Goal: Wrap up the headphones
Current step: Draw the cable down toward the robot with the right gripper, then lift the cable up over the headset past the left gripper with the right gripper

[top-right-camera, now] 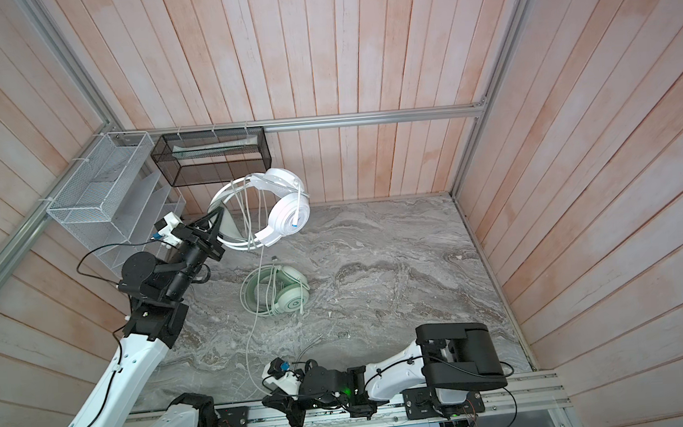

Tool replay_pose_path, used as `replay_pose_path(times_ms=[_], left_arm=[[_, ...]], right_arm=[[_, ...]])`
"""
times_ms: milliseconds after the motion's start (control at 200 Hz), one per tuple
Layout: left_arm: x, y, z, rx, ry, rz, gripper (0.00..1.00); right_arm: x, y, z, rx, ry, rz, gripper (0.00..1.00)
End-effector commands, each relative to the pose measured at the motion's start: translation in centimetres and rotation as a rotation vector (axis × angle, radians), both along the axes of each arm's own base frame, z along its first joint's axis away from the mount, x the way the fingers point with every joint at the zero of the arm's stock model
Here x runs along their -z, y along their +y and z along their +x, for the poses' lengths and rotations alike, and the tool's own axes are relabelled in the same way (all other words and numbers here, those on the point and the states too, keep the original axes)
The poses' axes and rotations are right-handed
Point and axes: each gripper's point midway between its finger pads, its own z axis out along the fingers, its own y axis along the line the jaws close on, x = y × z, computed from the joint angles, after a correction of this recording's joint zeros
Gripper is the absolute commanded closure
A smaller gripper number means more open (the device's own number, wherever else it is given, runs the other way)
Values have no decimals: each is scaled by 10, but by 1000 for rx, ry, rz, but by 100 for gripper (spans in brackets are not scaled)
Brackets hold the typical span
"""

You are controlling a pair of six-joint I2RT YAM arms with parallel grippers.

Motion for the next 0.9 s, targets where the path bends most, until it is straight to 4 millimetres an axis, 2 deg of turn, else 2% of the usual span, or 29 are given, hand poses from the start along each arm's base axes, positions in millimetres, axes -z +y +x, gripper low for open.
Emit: replay_pose_path(times_ms=[0,100,195,255,335,445,530,585,680,770,850,860,895], left_arm=[[-33,2,-12,39,-91,-101,100],[-34,4,-13,35,-90,-99,100],[-30,10,-11,0,-75,-70,100],[-27,14,-9,-29,-61,-39,100],[-19,23,-1,-92,-40,22,100],[-3,30,14,-167,-15,150,100],[15,35,26,-222,-2,287,100],[31,36,33,-240,26,360,100],[58,32,41,-228,40,460,100],[85,22,43,-189,48,561,100],[99,14,39,-157,20,648,100],[101,13,38,-155,17,659,100],[106,10,34,-146,0,698,100]], right_arm=[[22,-3,-9,-23,-51,-75,100],[18,-8,-8,-19,-47,-52,100],[10,-3,-20,-81,-41,-52,100],[11,1,-28,-108,-54,-93,100],[13,3,-37,-135,-78,-148,100],[0,-2,-47,-173,-142,-208,100],[-29,-10,-57,-212,-203,-215,100],[-54,-15,-62,-222,-245,-212,100],[-93,-27,-61,-206,-325,-228,100],[-131,-40,-51,-176,-394,-247,100],[-162,-55,-37,-135,-457,-260,100],[-174,-56,-35,-125,-461,-243,100],[-190,-62,-28,-100,-488,-240,100]])
